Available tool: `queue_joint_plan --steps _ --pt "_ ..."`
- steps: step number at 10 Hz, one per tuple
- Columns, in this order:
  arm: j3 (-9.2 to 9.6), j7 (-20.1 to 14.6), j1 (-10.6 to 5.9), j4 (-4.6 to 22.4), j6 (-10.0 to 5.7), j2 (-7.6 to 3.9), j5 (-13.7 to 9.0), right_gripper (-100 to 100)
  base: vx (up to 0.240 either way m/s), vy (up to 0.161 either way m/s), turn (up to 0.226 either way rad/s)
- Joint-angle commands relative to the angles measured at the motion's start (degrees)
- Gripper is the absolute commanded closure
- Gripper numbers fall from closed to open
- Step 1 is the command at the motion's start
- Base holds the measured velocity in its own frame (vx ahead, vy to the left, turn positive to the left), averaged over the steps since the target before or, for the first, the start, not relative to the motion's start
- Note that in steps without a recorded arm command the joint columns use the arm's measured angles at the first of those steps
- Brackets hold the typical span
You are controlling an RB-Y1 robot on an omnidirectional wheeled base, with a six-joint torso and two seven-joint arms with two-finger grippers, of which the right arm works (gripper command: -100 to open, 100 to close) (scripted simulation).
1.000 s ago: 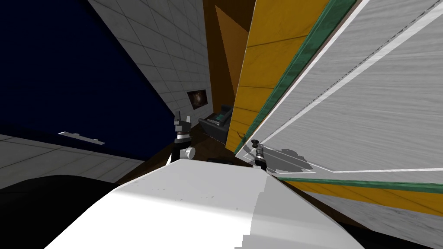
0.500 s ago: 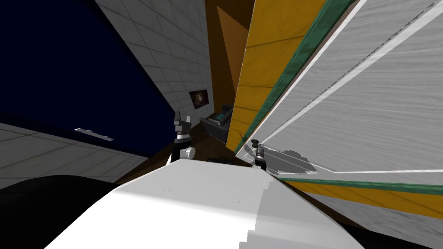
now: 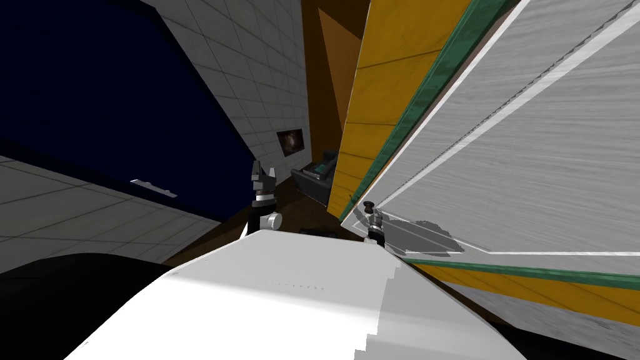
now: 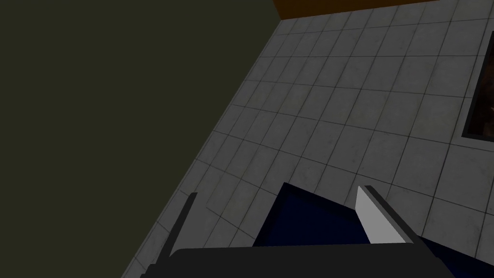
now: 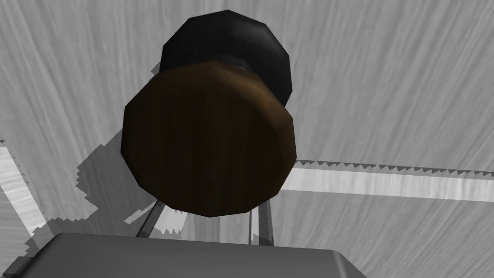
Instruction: Pull the door open
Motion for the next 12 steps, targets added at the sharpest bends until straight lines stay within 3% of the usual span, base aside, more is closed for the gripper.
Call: queue_joint_plan --steps 1,3,5,9,11,12 --pt "1.28 -2.86 -0.65 -0.17 -0.3 0.32 -1.15 100 -0.054 -0.008 0.063" --pt "1.8 -5.48 -0.68 -0.21 -0.23 0.22 -2.35 100 -0.046 -0.005 0.057" --pt "1.8 -5.74 -0.68 -0.21 -0.23 0.22 -2.35 100 -0.026 -0.009 0.019" --pt "3.35 -12.8 -0.76 -0.33 -0.02 -0.1 -5.96 100 -0.049 -0.013 0.073" --pt "3.35 -12.88 -0.76 -0.17 -0.02 -0.1 -5.96 100 -0.033 -0.006 0.021" --pt "3.86 -15.25 -0.79 -0.36 0.05 -0.2 -7.13 100 -0.036 -0.004 0.051"
